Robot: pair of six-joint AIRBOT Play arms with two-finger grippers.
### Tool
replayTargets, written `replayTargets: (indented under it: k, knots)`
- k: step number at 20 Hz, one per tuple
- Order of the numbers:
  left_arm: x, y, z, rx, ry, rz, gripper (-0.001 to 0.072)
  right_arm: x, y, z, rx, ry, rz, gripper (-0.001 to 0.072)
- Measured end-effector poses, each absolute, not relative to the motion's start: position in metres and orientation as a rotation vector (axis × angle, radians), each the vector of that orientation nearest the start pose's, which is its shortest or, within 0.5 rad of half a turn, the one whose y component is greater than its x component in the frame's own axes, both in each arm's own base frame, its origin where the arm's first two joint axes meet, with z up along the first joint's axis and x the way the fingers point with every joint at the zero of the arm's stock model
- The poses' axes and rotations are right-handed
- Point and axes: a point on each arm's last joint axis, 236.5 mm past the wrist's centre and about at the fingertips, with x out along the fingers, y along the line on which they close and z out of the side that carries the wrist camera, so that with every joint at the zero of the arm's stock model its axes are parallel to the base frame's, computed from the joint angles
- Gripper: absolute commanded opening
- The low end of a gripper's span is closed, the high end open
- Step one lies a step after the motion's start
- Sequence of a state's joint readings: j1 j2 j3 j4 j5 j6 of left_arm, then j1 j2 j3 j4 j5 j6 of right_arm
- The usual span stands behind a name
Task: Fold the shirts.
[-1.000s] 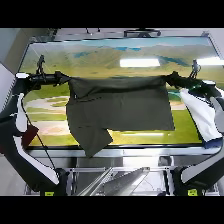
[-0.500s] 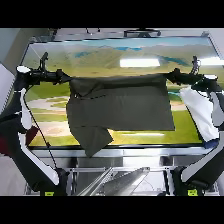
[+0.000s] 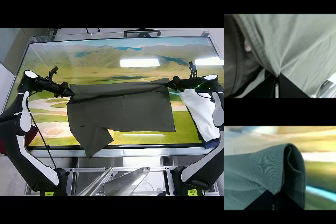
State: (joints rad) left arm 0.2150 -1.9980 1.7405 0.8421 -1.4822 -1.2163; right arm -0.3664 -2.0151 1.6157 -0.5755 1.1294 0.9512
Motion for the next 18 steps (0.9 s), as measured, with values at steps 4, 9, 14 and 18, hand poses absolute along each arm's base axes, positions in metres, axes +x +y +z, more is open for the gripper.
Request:
replayTargets:
  k: [4, 9, 14, 18]
  knots:
    - [0.465, -0.059, -0.083, -0.569, 1.483, -0.547, 0.0011, 0.540, -0.021, -0.084, 0.674, 1.056, 0.426, 0.0017]
    - [0.466, -0.055, -0.077, -0.556, 1.483, -0.543, 0.0265, 0.538, -0.025, -0.075, 0.642, 1.053, 0.419, 0.0361]
    - [0.463, -0.039, -0.034, -0.518, 1.516, -0.517, 0.0263, 0.513, -0.048, -0.037, 0.587, 1.099, 0.378, 0.0357]
    - [0.428, -0.034, -0.002, -0.478, 1.537, -0.490, 0.0263, 0.453, -0.059, -0.027, 0.610, 1.217, 0.357, 0.0290]
